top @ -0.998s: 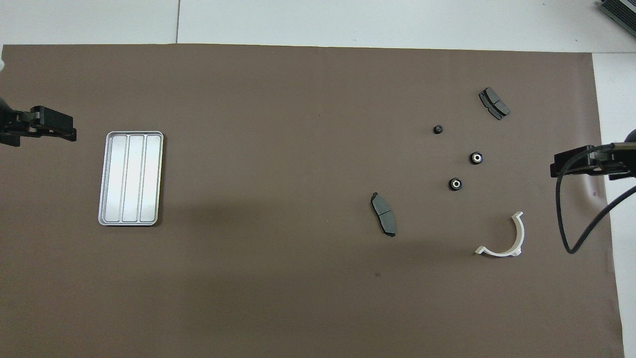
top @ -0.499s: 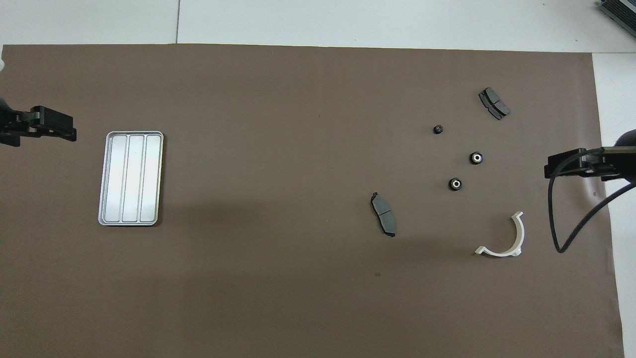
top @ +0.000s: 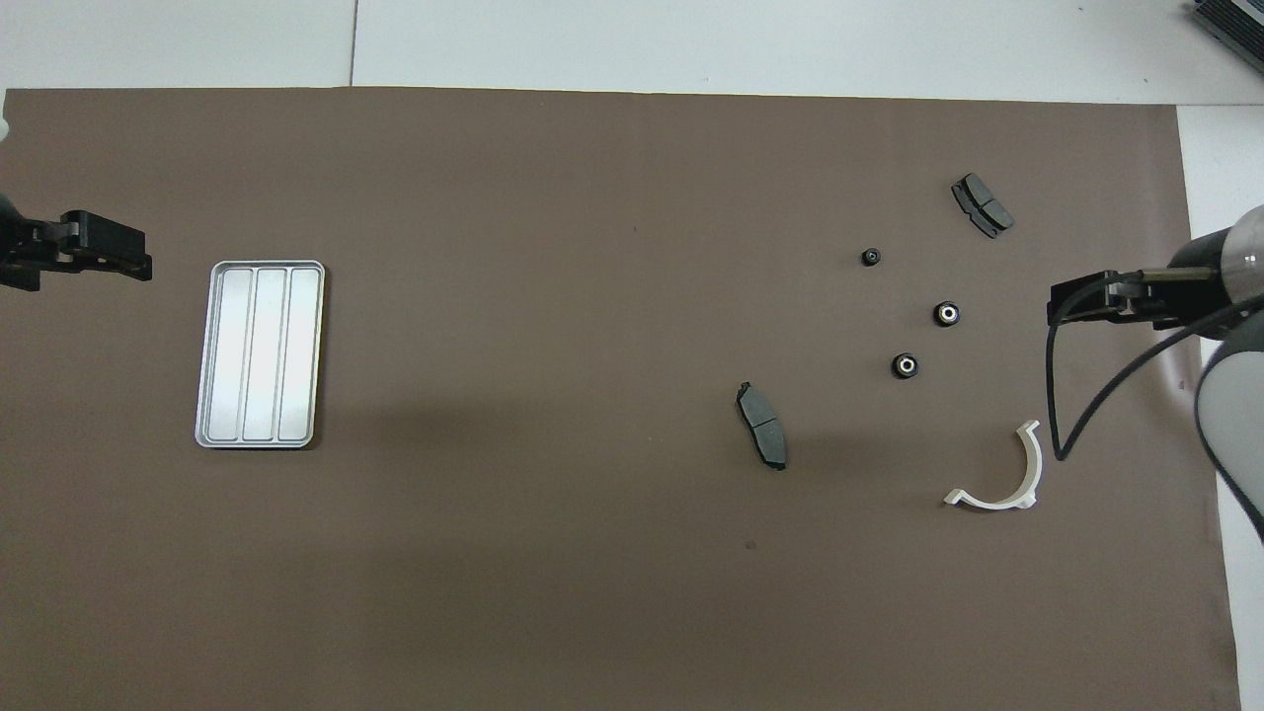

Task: Pick bearing gear from pile to tray
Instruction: 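Reach the right gripper to the pile and grasp a black bearing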

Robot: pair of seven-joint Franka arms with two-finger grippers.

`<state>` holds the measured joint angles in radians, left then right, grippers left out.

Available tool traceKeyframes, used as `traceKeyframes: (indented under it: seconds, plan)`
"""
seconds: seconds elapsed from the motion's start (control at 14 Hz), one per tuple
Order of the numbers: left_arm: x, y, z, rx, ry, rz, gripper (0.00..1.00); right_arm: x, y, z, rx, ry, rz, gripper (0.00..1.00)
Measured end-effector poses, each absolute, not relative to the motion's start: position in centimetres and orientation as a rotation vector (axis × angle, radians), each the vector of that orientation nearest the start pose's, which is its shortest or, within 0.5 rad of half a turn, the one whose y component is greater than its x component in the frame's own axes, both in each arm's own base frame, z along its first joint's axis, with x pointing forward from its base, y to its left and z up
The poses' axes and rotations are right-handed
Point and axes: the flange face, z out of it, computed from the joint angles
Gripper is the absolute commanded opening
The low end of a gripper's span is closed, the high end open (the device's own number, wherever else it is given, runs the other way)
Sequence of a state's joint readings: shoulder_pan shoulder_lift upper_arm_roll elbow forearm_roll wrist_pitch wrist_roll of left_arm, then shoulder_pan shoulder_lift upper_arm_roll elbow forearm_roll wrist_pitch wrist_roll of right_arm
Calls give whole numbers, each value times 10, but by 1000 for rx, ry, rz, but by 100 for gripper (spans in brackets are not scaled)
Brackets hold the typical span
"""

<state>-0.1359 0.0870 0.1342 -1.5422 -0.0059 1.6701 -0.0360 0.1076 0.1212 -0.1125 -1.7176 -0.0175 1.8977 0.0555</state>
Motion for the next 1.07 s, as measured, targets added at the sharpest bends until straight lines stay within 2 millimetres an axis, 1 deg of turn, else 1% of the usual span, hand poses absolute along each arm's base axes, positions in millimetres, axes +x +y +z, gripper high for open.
traceKeyframes:
  seconds: [0.14, 0.36, 0.57, 0.71, 0.86, 1.07]
  plan:
    - [590, -5, 598, -3136, -53, -65, 100, 626, 3, 484, -3172, 73, -139, 100]
    - [590, -5, 598, -3136, -53, -65, 100, 653, 19, 438, -3175, 32, -208, 100]
    - [590, -5, 598, -3136, -53, -65, 100, 669, 45, 391, -3164, -21, -227, 100]
    - [590, -5, 598, -3136, -53, -65, 100, 675, 58, 367, -3157, -27, -238, 100]
    - [590, -5, 598, -3136, -52, -65, 100, 680, 64, 343, -3154, -22, -236, 100]
    - [590, -6, 598, -3136, -52, -65, 100, 695, 70, 320, -3150, 16, -246, 100]
